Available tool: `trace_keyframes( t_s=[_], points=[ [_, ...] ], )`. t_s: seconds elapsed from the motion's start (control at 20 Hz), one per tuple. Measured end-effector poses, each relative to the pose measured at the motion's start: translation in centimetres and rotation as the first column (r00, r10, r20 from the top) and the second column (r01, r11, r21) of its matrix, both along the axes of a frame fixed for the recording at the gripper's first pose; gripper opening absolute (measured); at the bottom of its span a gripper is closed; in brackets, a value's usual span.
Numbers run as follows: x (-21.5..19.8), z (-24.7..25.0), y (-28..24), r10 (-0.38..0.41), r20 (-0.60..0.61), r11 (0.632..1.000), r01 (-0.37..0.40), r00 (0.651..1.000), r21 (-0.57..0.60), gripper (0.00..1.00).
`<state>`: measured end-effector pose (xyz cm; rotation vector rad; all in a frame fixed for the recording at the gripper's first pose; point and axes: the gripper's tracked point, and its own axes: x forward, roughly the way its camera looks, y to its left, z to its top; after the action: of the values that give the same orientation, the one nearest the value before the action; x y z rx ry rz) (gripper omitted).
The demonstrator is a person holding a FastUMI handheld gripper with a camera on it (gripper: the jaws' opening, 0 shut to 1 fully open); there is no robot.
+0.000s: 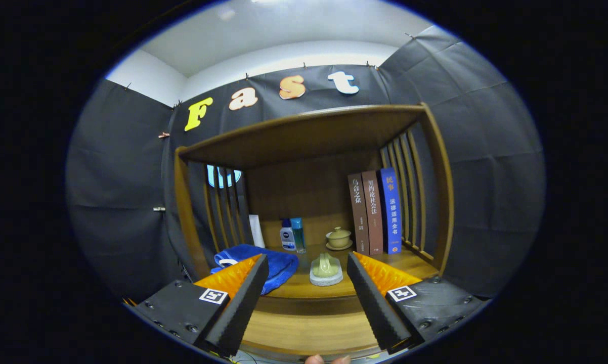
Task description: Pull open the drawer, take out the items inside it, and place them on the countertop above the cabinet.
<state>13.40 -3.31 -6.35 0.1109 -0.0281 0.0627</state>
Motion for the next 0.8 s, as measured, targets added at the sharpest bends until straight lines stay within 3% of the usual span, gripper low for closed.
trace_keyframes(
  t_s=[0.15, 0.35, 0.8],
  points=[
    [-4.0, -0.7, 0.8, -0.036, 0.026, 0.999, 0.037, 0.999, -0.034, 0.99],
    [-8.0, -5.5, 2.2, -0.039, -0.012, 0.998, 0.038, 0.999, -0.056, 0.99],
    [-7.7, -17.8, 1.6, -0.06, -0.201, 0.996, 0.044, 0.978, -0.083, 0.99]
  ],
)
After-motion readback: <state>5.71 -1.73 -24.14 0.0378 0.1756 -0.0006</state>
